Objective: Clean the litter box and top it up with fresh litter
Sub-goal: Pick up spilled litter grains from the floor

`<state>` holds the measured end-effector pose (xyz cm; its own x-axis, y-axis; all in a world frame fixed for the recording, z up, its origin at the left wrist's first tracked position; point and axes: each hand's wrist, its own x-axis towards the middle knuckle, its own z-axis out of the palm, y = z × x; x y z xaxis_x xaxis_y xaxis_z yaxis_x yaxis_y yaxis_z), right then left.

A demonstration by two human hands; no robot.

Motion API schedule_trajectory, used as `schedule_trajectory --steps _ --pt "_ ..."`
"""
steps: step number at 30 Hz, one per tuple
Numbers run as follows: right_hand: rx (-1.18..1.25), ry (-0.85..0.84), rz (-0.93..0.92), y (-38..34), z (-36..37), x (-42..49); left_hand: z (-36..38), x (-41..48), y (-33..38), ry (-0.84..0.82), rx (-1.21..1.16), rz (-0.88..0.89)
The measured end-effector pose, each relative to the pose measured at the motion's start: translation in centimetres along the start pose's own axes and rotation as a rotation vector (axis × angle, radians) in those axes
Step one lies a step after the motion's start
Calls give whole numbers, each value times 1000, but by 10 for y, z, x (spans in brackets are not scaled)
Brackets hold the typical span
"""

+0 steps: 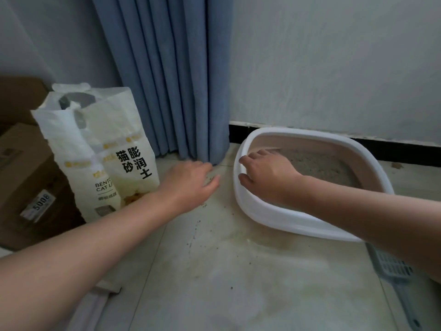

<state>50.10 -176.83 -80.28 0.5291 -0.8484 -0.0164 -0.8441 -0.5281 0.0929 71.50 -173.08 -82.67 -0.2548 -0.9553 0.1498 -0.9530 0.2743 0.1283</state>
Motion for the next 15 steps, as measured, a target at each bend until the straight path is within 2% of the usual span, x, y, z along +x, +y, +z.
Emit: schedule_trajectory --steps 5,10,15 --pt "113 4 53 -14 32 -7 33 -11 -12 -94 102 29" --pt "112 -98 -48 -31 72 -30 66 -20 -14 -154 85 39" --pt "169 -87 -68 -31 87 -32 94 -25 -10 -175 126 88"
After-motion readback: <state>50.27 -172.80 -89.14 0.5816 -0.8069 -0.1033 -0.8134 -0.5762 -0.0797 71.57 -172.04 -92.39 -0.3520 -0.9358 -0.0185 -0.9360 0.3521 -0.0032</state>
